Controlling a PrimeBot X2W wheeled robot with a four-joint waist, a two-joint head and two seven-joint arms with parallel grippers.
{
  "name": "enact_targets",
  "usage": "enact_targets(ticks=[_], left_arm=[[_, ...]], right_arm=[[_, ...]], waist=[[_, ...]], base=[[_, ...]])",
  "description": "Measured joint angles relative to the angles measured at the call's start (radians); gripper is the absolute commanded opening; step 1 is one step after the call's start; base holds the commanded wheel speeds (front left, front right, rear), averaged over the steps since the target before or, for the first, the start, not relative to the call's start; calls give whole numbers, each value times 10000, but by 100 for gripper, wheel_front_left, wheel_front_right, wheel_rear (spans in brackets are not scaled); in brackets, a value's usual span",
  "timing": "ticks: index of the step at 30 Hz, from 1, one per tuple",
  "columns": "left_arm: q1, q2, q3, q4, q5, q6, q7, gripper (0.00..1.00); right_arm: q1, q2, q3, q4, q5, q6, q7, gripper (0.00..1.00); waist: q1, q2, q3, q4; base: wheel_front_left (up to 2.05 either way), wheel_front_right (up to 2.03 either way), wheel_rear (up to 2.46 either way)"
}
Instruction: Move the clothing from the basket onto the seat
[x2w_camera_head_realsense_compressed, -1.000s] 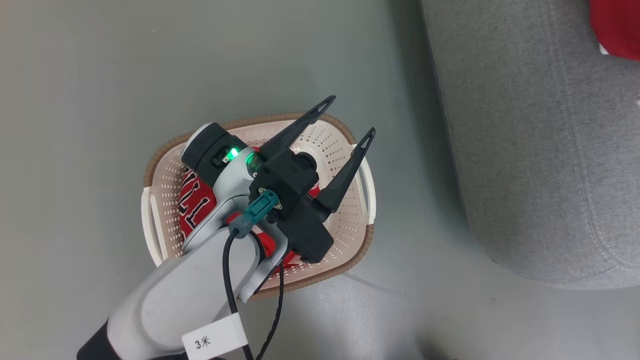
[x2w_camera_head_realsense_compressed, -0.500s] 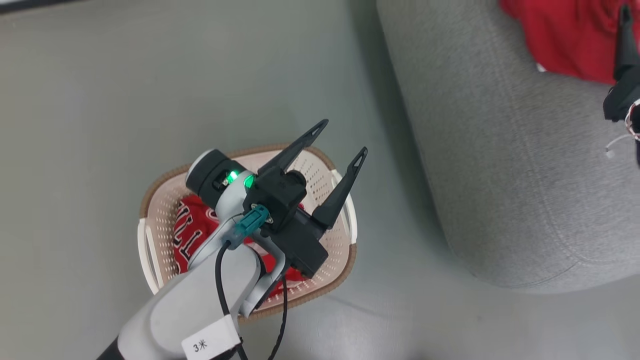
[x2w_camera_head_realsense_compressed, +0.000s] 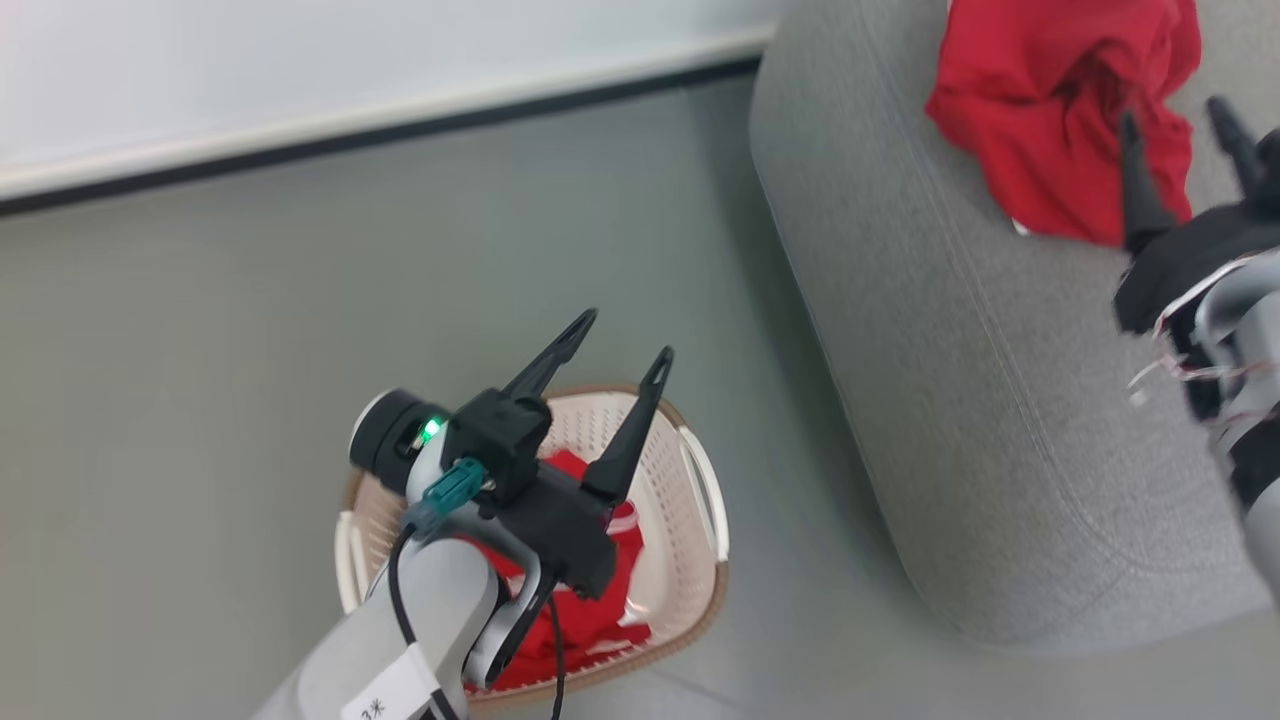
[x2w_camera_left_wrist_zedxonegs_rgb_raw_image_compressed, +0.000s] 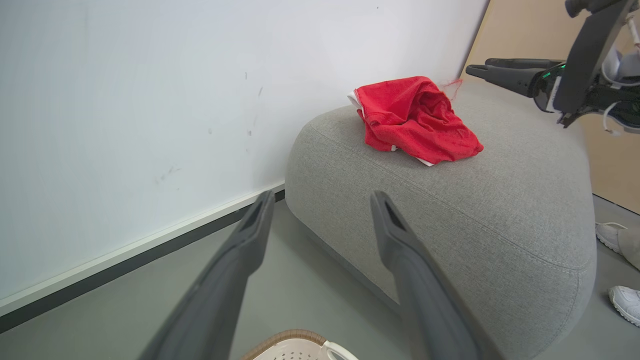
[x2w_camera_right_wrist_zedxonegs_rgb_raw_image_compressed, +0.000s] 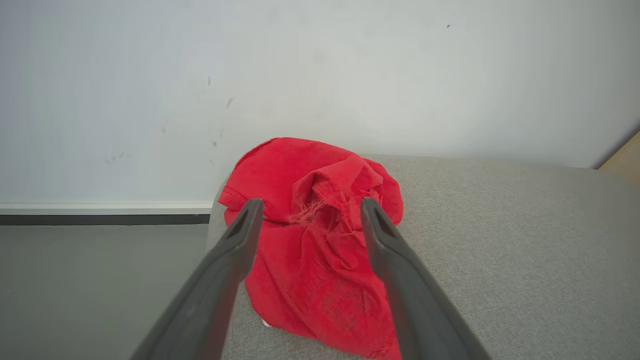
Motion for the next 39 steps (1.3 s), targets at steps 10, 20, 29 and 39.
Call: enact_targets(ticks=[10, 20, 29, 39], left_arm=[[1178, 132, 675, 487, -518, 291, -219, 100], [2580, 487, 1317, 529, -719, 541, -307, 100], [4018, 886, 1994, 90, -805, 759, -359, 100], [5036, 1129, 2640, -437, -786, 872, -360, 100]], right_arm=[[1865, 631, -136, -1151, 132, -17, -6, 100], [4510, 1141, -299, -2874, 351, -552, -6, 100], [7134, 1603, -174, -5254, 268, -1187, -6, 100], [8993, 1601, -163, -7582, -10, -1636, -8, 100]], waist=[[1, 0, -1355, 763], [1, 0, -2687, 1666], [0, 0, -3762, 2310], [1, 0, -4252, 2361]], base=[[0, 0, 0], [0, 0, 0], [0, 0, 0], [0, 0, 0]])
